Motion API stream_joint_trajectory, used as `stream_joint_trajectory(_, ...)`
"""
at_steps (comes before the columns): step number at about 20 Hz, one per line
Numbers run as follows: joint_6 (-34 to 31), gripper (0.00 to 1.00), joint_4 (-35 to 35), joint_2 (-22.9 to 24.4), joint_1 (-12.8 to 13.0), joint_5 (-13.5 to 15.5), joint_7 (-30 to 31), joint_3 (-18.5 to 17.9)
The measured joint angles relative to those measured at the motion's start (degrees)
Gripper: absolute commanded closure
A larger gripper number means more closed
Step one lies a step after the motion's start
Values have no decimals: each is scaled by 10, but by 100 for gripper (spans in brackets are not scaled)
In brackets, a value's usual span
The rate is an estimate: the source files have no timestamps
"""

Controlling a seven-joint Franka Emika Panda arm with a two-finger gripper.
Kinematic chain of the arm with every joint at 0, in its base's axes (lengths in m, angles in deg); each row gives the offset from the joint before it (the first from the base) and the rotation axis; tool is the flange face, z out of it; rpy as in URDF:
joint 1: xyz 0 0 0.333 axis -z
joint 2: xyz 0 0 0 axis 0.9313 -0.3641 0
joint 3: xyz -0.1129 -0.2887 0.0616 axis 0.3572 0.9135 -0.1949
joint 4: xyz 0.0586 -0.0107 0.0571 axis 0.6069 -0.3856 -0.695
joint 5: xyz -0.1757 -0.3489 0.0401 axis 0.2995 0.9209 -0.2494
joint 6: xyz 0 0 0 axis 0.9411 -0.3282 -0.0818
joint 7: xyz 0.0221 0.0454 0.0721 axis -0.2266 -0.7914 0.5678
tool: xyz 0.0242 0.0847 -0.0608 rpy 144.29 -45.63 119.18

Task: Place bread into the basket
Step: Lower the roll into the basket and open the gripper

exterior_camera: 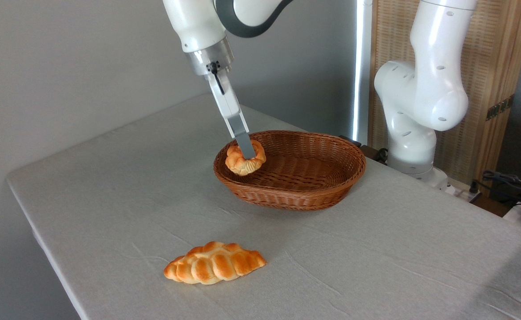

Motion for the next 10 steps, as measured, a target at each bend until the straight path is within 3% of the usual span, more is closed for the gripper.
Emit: stream_joint_trajectory(10,4,0,-4,-1,1,0,0,-1)
